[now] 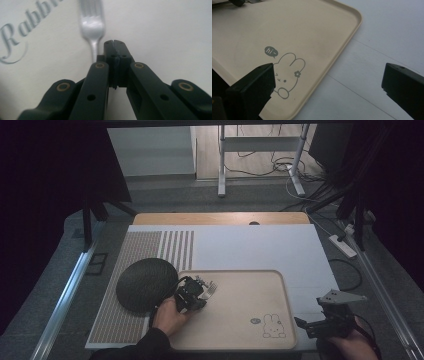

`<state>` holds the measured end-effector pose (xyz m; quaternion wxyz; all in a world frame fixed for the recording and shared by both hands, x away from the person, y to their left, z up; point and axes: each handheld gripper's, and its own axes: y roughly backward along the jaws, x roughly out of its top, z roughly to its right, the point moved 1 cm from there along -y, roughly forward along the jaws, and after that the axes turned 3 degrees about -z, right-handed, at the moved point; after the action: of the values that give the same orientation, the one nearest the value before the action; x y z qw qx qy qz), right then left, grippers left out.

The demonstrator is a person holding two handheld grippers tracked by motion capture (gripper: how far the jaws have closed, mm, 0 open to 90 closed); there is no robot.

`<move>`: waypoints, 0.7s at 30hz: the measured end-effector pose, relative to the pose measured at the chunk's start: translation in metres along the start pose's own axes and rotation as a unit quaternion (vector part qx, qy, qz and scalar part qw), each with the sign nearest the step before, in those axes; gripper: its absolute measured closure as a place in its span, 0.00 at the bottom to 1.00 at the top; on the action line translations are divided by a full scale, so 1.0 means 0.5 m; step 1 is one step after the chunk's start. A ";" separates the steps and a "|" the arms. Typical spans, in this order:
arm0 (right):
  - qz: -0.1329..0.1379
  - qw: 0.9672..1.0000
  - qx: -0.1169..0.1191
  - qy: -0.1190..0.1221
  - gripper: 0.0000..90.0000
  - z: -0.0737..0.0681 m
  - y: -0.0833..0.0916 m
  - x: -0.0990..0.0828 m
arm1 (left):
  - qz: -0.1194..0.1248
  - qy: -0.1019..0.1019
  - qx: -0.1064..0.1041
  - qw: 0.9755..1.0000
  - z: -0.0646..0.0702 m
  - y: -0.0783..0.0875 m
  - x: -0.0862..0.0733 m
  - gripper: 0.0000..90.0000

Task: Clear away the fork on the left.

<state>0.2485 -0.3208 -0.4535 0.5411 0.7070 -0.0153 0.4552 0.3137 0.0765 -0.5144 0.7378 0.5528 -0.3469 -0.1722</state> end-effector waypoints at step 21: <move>0.002 1.000 0.004 0.001 0.00 0.000 0.000 0.000 | 0.012 0.089 0.020 0.996 -0.101 0.025 -0.043 0.99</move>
<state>0.2484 -0.3211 -0.4536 0.5369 0.7090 -0.0146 0.4570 0.3324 0.1296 -0.5172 0.7566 0.5762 -0.2899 -0.1070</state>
